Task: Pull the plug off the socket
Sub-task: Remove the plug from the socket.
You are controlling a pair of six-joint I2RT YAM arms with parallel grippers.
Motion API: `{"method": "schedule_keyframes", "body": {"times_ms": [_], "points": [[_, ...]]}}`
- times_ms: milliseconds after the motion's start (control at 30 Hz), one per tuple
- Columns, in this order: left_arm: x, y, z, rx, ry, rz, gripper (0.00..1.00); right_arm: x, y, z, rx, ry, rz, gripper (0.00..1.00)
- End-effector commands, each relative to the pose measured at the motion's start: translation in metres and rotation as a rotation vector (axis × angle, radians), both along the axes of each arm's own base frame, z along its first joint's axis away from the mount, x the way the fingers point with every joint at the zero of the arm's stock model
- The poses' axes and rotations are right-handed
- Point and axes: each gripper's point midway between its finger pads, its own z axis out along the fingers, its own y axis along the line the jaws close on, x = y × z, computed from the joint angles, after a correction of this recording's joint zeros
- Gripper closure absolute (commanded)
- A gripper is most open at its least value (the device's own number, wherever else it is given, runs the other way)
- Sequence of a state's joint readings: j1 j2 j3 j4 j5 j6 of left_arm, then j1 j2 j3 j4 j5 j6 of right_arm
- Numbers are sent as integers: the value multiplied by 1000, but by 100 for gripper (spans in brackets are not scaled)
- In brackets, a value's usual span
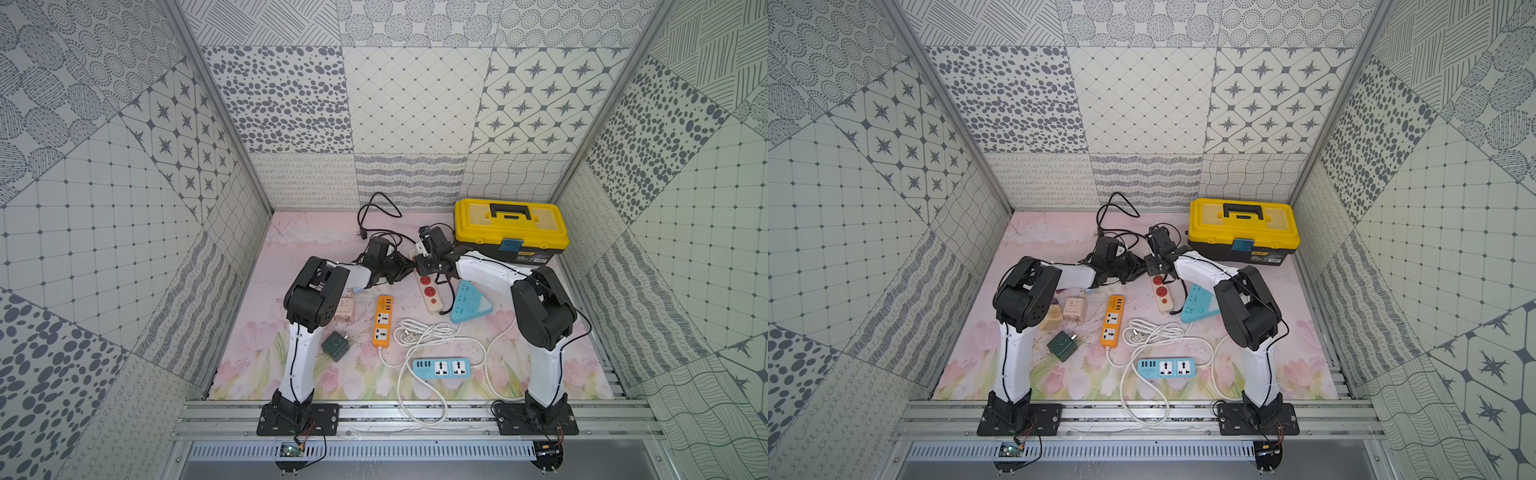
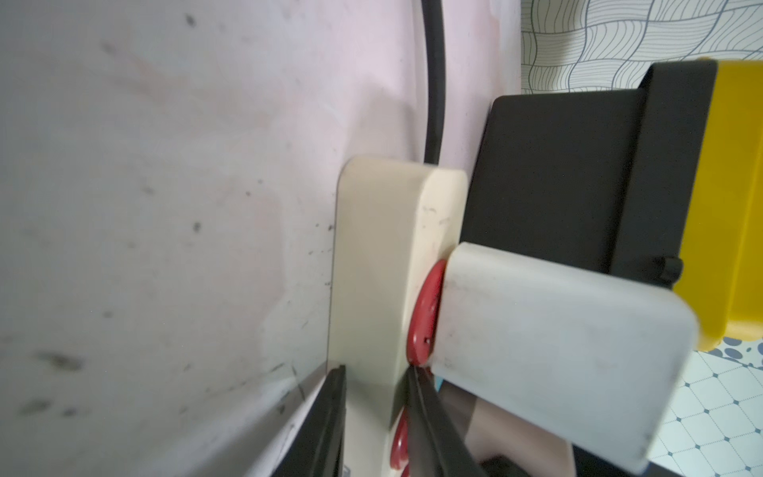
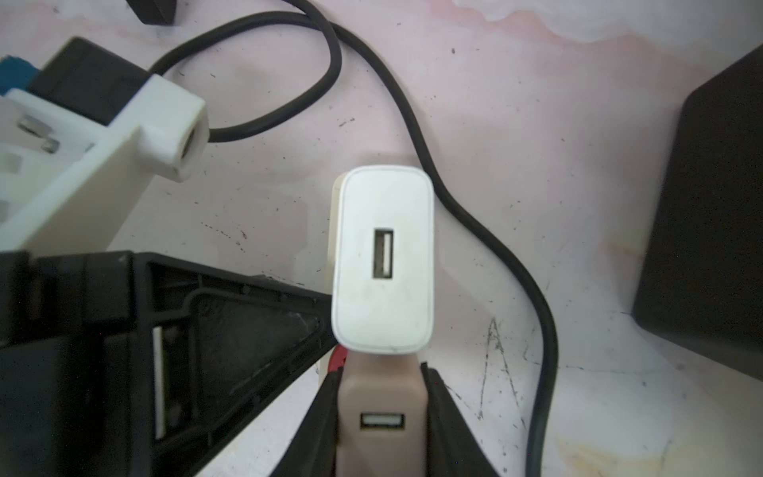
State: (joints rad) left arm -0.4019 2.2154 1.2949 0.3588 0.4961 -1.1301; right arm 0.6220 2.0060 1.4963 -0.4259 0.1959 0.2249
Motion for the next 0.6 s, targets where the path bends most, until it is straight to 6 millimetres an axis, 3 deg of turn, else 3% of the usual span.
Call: {"method": "schedule_keyframes", "body": {"times_ms": [0, 167, 433, 567], "points": [[-52, 64, -104, 368, 353, 147, 72, -12, 21, 41, -34, 1, 71, 85], [-53, 64, -104, 366, 356, 146, 72, 0, 7, 52, 9, 36, 61, 86], [-51, 65, -102, 374, 353, 145, 72, -22, -1, 46, 58, 25, 59, 86], [-49, 66, -97, 401, 348, 148, 72, -31, -7, 30, -41, 6, 34, 86]]}}
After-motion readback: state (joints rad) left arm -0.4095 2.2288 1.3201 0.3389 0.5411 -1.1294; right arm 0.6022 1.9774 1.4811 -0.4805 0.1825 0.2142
